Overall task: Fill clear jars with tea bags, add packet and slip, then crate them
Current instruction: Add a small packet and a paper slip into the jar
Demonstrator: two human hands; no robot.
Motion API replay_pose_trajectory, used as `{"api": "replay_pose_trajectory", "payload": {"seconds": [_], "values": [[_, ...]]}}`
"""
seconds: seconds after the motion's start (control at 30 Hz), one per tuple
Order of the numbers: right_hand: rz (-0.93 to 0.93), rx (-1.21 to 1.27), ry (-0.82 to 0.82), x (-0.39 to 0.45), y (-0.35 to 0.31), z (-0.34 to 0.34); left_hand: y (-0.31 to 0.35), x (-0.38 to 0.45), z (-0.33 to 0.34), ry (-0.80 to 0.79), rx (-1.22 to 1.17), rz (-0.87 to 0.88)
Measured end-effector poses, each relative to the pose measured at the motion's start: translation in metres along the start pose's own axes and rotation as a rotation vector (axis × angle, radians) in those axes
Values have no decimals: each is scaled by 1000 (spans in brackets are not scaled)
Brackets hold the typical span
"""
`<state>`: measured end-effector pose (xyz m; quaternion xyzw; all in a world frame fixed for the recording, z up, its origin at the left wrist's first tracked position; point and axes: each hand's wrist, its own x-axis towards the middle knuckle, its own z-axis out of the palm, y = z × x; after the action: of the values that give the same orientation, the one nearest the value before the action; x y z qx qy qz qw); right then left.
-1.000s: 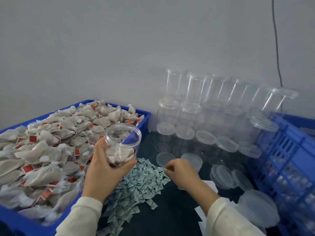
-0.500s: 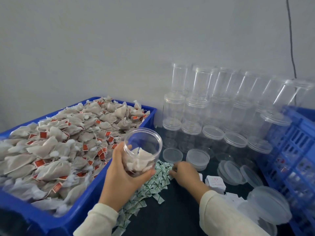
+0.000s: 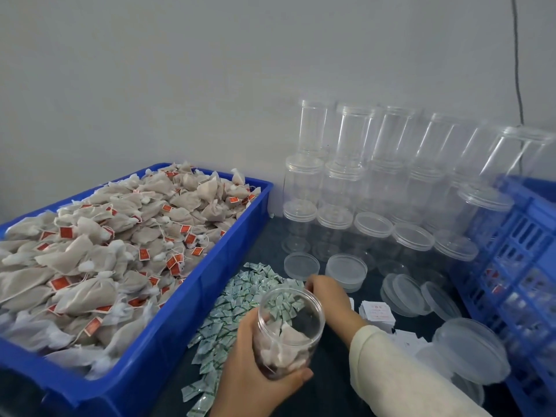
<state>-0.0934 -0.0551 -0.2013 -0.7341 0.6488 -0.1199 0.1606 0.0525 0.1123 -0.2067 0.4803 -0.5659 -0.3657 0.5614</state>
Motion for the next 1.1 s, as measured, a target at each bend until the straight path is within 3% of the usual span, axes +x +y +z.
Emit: {"api": "replay_pose_trajectory", "payload": {"seconds": [0.23,0.43,0.67,0.8,1.1], "values": [[-71,460,-11,-13,-8,-52,-5,-4,0,-5,-3,-45],[-266,516,-192,-61,-35,-126,-16,-4,6,-3,12,-49],[-355,142,-407,-107,-38,-112,-24,-13,31,-29,-41,-33],[-339,72,-488,-115,-35,-96,-25,-19,37,-79,-89,-53],[-310,-82,-384,-117,-35,-78,-19,-18,37,-74,-122,-81]]}}
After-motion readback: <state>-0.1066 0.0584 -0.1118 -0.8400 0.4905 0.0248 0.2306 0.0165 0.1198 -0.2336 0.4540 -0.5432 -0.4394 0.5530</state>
